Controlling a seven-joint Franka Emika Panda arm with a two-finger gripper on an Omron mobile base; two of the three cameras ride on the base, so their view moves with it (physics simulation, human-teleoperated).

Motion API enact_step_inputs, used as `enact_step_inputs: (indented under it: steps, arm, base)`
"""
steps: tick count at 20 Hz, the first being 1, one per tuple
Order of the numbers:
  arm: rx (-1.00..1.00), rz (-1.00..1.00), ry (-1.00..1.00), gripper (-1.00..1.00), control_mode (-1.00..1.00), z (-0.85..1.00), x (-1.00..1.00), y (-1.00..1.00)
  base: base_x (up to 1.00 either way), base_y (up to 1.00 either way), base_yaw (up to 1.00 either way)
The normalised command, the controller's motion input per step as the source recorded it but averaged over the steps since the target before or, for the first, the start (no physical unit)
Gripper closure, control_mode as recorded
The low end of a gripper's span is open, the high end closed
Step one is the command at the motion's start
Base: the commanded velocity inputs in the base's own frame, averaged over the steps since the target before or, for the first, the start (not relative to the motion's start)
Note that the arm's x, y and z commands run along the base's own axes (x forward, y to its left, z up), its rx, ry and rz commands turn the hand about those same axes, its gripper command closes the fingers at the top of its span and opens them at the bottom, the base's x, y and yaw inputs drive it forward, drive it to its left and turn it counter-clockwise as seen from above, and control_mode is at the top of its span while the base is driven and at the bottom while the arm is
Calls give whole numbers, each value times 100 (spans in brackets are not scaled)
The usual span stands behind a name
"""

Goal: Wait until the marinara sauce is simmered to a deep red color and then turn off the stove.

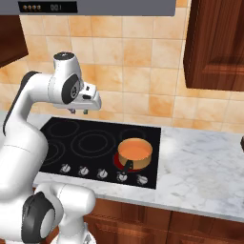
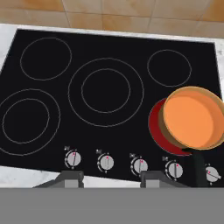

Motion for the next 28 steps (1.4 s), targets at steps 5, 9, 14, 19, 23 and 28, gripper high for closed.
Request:
enact_step_inputs:
  steps: [5, 9, 14, 19, 23, 28]
  arm:
    - [0, 4, 1, -100, -100, -2, -1, -3]
    - [0, 9, 1, -100, -100, 0, -27, -46]
    - [0, 13, 0, -100, -100, -4, -51, -83]
    - [0, 16, 1, -100, -100, -20, -46, -91]
    - [-3, 18, 2, -100, -100, -25, -8, -78]
    - [-5, 25, 0, -100, -100, -41, -2, -74]
  base:
    - [0, 0, 0]
    - [0, 0, 0]
    - [0, 0, 0]
    - [0, 0, 0]
    - [0, 0, 0]
    - [0, 0, 0]
